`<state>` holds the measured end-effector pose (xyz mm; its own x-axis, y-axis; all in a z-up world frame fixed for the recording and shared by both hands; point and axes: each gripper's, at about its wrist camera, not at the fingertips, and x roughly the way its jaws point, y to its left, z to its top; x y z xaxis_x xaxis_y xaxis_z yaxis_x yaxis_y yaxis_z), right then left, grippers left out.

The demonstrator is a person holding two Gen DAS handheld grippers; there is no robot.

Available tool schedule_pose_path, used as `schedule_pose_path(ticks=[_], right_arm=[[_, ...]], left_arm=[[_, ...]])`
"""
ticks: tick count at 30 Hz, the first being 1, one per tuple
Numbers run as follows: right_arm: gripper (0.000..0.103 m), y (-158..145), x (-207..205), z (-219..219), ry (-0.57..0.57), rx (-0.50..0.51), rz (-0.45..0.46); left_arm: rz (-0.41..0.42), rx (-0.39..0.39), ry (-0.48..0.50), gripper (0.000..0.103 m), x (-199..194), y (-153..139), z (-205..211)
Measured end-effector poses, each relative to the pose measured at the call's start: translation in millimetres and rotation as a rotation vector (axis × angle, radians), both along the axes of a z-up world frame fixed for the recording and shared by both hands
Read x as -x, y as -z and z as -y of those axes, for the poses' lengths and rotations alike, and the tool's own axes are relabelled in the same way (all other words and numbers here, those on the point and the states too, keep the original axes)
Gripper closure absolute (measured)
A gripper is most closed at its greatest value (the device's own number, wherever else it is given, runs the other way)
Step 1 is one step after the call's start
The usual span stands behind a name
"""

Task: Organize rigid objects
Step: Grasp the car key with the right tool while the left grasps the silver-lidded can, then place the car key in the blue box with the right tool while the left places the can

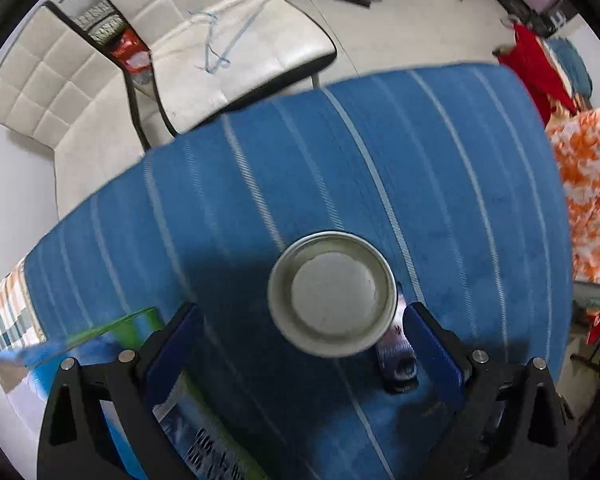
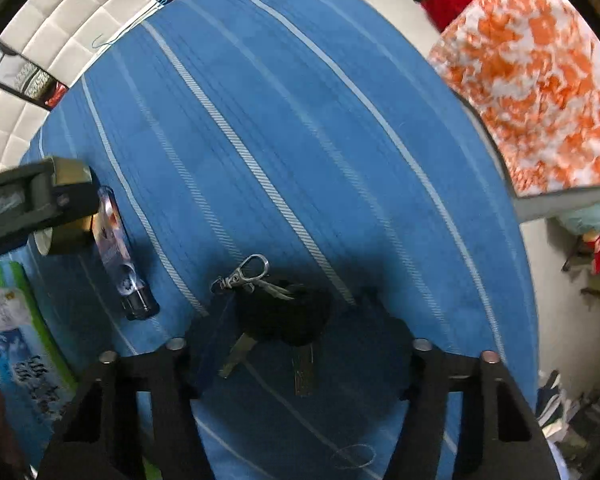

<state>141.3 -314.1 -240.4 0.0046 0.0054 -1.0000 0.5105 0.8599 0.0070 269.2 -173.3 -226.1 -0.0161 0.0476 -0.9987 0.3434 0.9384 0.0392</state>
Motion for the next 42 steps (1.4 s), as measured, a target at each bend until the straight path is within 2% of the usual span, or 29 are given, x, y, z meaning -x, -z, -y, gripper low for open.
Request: schedule_pose_path(ticks=[1,2,4,5,6,8,15,19,24,28,34,37,42], right_arm=[[0.059,-2,0,-1,-0.009,0.007,0.005],[0.064,-4,-1,-3,-0.022,0.014,0.011],[0.067,-5,-2,-6,-0.044,0.024,0.008],[0.067,-6,-2,-6,-0.053,0.027,0.010],[0.067,-8,-1,-3,-0.061,0.027,0.010],[0.068,-10,0,0,-0.072,0.029,0.011],[0.068,-33,12,5,-0.086,0.013,0.053],[0.071,-56,20,6,-0.097,0.002,0.087],[0.073,-98,30,-8,-0.160,0.027,0.163],[0.073,-127,40,-21,-0.192,0.017,0.219],[0.073,-181,60,-43,-0.232,-0.026,0.313],[0.073,-213,70,-71,-0.282,-0.040,0.370],[0.073,-237,76,-126,-0.370,-0.109,0.418]], left_arm=[[-0.013,-0.005,0.010,0.001,-2,7,3],[-0.020,-0.007,0.016,0.001,-3,12,6],[-0.024,0.011,0.021,0.002,-4,19,9],[-0.023,0.028,0.016,0.009,-3,20,11],[-0.027,0.050,0.011,0.028,-3,21,12],[0.000,0.041,0.017,0.037,-2,17,17],[0.065,0.035,0.041,0.037,13,-2,20],[0.121,0.062,0.038,0.037,26,-33,13],[0.186,0.117,0.018,0.037,42,-75,-8],[0.228,0.184,-0.020,0.037,59,-106,-31],[0.263,0.256,-0.076,0.037,81,-137,-73],[0.279,0.290,-0.107,0.037,95,-156,-101],[0.311,0.308,-0.151,0.037,119,-183,-151]])
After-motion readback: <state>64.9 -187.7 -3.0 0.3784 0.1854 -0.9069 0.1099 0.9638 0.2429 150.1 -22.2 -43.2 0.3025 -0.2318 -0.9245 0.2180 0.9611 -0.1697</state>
